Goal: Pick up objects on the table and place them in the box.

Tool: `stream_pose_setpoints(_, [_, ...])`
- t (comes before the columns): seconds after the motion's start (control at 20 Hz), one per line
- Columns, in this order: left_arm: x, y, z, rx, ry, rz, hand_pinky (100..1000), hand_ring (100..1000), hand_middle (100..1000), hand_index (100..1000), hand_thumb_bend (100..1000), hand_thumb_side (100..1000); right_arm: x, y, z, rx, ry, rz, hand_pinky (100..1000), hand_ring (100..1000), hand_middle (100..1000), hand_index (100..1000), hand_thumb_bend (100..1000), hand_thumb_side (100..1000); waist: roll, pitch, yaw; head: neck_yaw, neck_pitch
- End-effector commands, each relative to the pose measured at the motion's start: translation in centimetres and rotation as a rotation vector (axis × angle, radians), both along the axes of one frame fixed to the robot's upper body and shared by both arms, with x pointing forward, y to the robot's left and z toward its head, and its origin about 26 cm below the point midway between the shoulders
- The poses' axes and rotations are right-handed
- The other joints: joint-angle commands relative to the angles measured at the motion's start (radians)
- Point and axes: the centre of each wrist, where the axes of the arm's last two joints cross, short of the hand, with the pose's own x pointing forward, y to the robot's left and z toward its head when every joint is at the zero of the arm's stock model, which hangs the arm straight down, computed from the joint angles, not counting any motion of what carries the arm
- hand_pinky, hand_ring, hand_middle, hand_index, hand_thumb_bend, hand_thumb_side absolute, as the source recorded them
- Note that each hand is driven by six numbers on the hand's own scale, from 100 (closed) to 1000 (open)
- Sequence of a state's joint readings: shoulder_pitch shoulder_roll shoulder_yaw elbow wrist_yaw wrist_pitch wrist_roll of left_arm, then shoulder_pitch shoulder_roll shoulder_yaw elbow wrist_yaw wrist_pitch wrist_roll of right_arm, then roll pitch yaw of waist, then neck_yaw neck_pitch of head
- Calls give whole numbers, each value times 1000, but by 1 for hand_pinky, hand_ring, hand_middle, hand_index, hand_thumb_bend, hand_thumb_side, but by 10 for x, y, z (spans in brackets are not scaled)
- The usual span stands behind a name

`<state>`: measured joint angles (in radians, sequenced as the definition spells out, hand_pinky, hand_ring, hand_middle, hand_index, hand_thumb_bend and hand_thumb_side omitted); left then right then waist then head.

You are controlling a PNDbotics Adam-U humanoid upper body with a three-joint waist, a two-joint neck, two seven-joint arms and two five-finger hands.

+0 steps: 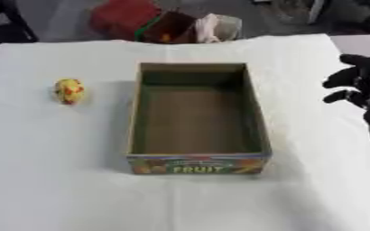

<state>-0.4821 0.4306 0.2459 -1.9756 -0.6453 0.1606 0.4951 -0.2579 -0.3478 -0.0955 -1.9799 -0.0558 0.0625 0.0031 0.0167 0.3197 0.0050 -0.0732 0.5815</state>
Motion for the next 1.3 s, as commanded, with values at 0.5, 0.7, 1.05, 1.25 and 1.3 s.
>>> stream_pose_setpoints(0.5, [58, 21, 48, 393, 277, 99, 544, 641, 739, 870, 486, 853, -2, 2, 9, -34, -27, 31, 551, 665, 584, 825, 100, 879, 10, -12, -26, 24, -10])
stream_pose_setpoints(0.7, [86, 31, 44, 516, 474, 81, 575, 684, 767, 890, 522, 989, -2, 3, 10, -41, -26, 39, 551, 665, 584, 825, 100, 880, 13, -11, -33, 30, -7])
stream_pose_setpoints(1.05, [127, 40, 13, 604, 838, 43, 581, 714, 794, 924, 617, 1000, -2, 5, 9, -45, -17, 50, 551, 666, 584, 825, 100, 882, 16, -12, -37, 37, -10])
stream_pose_setpoints(1.25, [140, 37, -1, 626, 1014, -15, 603, 760, 835, 961, 592, 1000, -2, 5, 9, -45, -16, 52, 551, 666, 584, 825, 100, 882, 15, -12, -42, 40, -14])
stream_pose_setpoints(1.3, [143, 37, -3, 628, 1052, -34, 607, 767, 842, 962, 590, 1000, -2, 5, 9, -45, -15, 53, 551, 666, 584, 825, 100, 883, 15, -12, -42, 41, -14])
